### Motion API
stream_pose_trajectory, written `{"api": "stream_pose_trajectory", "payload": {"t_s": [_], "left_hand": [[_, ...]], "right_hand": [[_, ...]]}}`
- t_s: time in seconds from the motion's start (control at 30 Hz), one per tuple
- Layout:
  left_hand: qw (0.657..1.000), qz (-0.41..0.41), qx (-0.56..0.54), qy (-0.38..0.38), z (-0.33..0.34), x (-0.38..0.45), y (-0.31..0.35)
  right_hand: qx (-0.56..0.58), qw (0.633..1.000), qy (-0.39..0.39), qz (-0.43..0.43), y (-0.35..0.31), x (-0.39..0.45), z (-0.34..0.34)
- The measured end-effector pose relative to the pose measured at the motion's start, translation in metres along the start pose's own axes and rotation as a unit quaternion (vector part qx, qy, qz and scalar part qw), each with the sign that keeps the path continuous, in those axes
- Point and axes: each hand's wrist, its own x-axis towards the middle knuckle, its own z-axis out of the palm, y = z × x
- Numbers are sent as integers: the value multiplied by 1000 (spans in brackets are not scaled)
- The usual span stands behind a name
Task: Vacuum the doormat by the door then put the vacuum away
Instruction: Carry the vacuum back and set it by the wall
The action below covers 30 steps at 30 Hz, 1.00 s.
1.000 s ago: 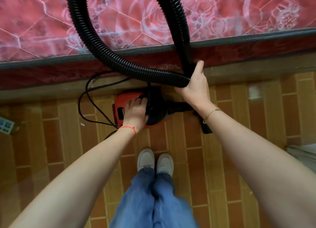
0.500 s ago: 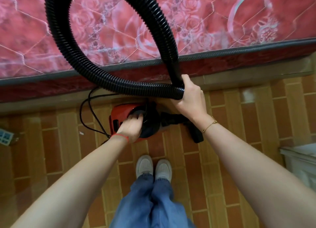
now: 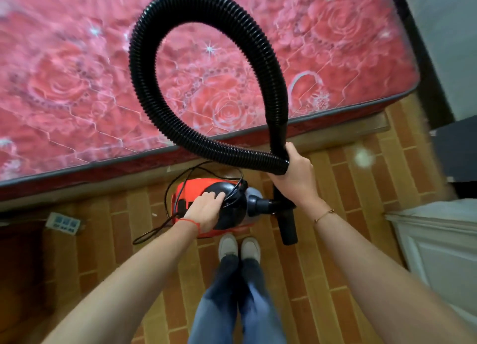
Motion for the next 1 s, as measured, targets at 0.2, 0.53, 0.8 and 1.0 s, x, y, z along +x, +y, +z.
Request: {"api": "stream_pose_trajectory", "payload": {"t_s": [0.2,0.53,0.8,1.0], "left_hand": [[998,39,41,7,-68,-73,37],[988,129,78,18,-144,-151,94],[970,211,117,27,-175,-164,141],[951,272,143,24,-194,-150,178]], "right_hand": [[26,998,59,14,-43,-65,-85],[55,985,144,75,-86,-159,-194],[60,966,215,127,-85,-212,-247],[83,946,276,149,-76,-237,-275]]}}
